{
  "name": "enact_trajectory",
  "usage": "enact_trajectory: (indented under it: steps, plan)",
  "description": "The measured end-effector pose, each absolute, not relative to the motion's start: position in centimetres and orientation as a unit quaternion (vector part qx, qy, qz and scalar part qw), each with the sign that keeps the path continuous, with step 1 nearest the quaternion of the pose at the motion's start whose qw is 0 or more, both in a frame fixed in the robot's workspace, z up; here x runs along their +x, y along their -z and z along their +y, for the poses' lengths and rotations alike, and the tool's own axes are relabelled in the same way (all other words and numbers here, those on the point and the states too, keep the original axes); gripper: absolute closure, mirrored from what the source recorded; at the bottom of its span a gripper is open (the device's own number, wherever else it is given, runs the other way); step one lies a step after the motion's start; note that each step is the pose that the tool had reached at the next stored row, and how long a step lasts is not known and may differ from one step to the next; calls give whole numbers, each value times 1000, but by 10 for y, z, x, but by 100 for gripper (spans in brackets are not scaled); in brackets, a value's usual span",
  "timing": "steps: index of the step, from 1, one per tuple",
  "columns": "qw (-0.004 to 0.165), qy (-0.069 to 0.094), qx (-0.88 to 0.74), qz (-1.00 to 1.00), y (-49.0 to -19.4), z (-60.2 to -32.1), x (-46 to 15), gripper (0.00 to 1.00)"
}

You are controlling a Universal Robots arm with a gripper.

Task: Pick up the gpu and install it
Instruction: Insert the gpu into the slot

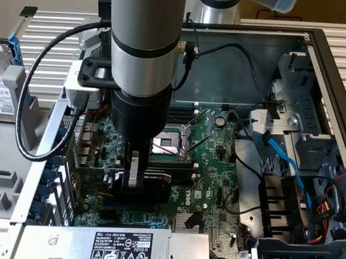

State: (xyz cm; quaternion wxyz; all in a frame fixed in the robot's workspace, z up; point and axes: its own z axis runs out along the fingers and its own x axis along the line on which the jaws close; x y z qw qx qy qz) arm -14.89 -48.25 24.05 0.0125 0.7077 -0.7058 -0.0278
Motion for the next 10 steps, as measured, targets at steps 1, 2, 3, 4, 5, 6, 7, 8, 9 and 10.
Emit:
enact_trajectory:
  steps: [1,2,3,4,5,6,7,8,9,10]
  plan:
    - [12,28,708,-706,-240,-483,-149,73]
    - [13,28,708,-706,-241,-483,-149,73]
    - [12,28,708,-706,-241,-483,-149,73]
    - [13,28,708,-706,-241,-483,-149,73]
    - [12,28,708,-706,-240,-483,-149,73]
    - [12,28,708,-706,-241,-483,-149,73]
    - [12,28,708,-706,-241,-483,-149,73]
    - [12,28,708,-706,-240,-483,-149,73]
    - [12,28,708,-706,-240,-483,-149,73]
    - [12,28,708,-706,-241,-483,-149,73]
